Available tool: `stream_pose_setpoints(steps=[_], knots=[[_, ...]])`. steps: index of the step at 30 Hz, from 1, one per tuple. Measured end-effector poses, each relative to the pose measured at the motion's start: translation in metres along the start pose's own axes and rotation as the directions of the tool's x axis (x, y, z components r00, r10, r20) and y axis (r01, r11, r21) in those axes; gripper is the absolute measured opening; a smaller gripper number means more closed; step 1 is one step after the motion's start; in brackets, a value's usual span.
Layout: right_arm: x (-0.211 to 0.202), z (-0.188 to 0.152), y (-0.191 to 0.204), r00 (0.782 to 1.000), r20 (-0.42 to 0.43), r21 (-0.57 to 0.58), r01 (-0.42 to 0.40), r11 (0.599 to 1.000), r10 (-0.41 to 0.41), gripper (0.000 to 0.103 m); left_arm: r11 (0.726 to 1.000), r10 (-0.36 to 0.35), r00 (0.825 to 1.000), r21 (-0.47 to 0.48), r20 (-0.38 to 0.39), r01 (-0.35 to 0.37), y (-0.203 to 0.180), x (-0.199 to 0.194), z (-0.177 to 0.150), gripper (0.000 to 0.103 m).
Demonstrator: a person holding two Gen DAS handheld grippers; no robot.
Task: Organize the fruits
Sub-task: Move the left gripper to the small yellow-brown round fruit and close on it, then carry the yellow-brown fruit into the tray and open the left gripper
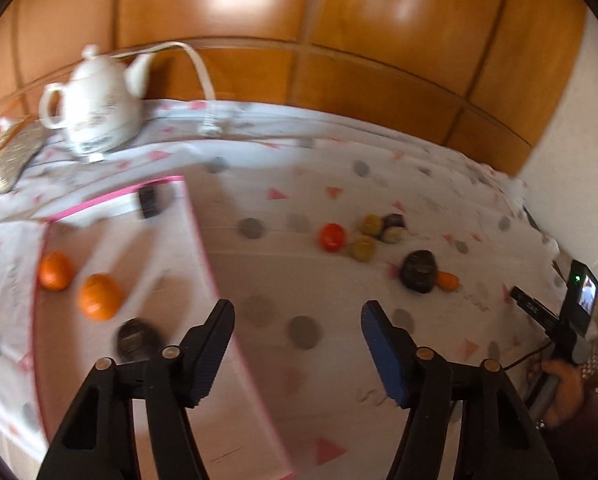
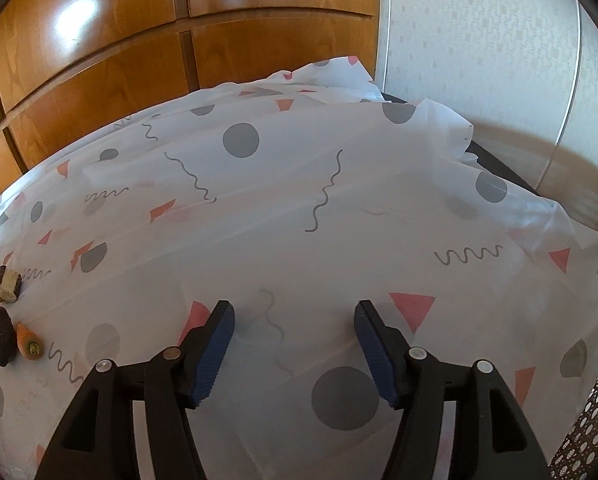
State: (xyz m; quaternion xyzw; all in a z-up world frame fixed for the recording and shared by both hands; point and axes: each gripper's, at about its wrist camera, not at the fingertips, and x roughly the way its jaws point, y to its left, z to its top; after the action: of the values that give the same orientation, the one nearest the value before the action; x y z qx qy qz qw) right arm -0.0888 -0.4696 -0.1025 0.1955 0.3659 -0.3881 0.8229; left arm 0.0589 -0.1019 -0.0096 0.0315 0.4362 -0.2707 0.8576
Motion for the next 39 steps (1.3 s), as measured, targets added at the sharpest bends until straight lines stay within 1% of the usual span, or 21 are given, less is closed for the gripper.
stream_pose_setpoints(steps=[3, 5, 7, 10, 15, 21, 24, 25, 26, 29, 32, 34, 36, 39], knots=[[0.000, -0.001, 0.001, 1.000, 0.003, -0.006, 0.001, 1.000, -0.001, 0.067, 0.999, -0.033, 0.999, 0.038, -0.038, 0.034, -0.017, 0.023, 0.007, 0.053], [0.000, -0.001, 0.002, 1.000, 0.004, -0.007, -0.003, 1.000, 0.003, 0.068, 0.997, -0.053, 0.996, 0.044, -0.067, 0.056, -0.025, 0.038, 0.012, 0.042], [0.000, -0.001, 0.003, 1.000, 0.005, -0.010, -0.006, 1.000, 0.006, 0.070, 0.996, -0.074, 0.994, 0.036, -0.084, 0.077, -0.032, 0.053, 0.017, 0.039], [0.002, -0.001, 0.003, 1.000, 0.006, -0.010, -0.010, 1.000, 0.010, 0.071, 0.995, -0.093, 0.989, 0.028, -0.111, 0.097, -0.044, 0.073, 0.026, 0.038], [0.002, -0.001, 0.004, 1.000, 0.008, -0.016, -0.016, 1.000, 0.016, 0.074, 0.995, -0.093, 0.986, 0.024, -0.139, 0.097, -0.059, 0.105, 0.037, 0.038], [0.003, -0.001, 0.005, 1.000, 0.008, -0.024, -0.024, 0.999, 0.024, 0.079, 0.998, -0.049, 0.986, 0.036, -0.160, 0.055, -0.067, 0.138, 0.047, 0.038], [0.004, -0.001, 0.005, 1.000, 0.009, -0.026, -0.030, 0.999, 0.030, 0.081, 0.999, -0.039, 0.985, 0.029, -0.169, 0.044, -0.066, 0.146, 0.048, 0.038], [0.004, -0.001, 0.005, 0.999, 0.009, -0.028, -0.030, 0.999, 0.031, 0.081, 0.999, -0.038, 0.985, 0.032, -0.169, 0.044, -0.066, 0.148, 0.048, 0.031], [0.004, -0.001, 0.006, 0.999, 0.009, -0.029, -0.030, 0.999, 0.030, 0.081, 0.998, -0.029, 0.986, 0.045, -0.164, 0.037, -0.068, 0.149, 0.047, 0.027], [0.004, -0.001, 0.006, 0.999, 0.009, -0.032, -0.032, 0.999, 0.032, 0.082, 0.998, -0.030, 0.988, 0.056, -0.152, 0.038, -0.069, 0.148, 0.045, 0.027], [0.004, -0.001, 0.006, 0.999, 0.009, -0.032, -0.032, 0.999, 0.032, 0.083, 0.998, -0.049, 0.987, 0.032, -0.153, 0.054, -0.065, 0.143, 0.043, 0.026], [0.004, -0.001, 0.006, 0.999, 0.009, -0.032, -0.032, 0.999, 0.032, 0.083, 0.998, -0.062, 0.989, 0.024, -0.137, 0.066, -0.064, 0.132, 0.040, 0.026], [0.004, -0.001, 0.006, 0.999, 0.009, -0.032, -0.031, 0.999, 0.031, 0.083, 0.997, -0.078, 0.991, 0.021, -0.107, 0.080, -0.060, 0.113, 0.037, 0.026], [0.004, -0.001, 0.006, 0.999, 0.009, -0.033, -0.030, 0.999, 0.031, 0.083, 0.995, -0.103, 0.992, -0.014, -0.070, 0.102, -0.049, 0.086, 0.035, 0.026]])
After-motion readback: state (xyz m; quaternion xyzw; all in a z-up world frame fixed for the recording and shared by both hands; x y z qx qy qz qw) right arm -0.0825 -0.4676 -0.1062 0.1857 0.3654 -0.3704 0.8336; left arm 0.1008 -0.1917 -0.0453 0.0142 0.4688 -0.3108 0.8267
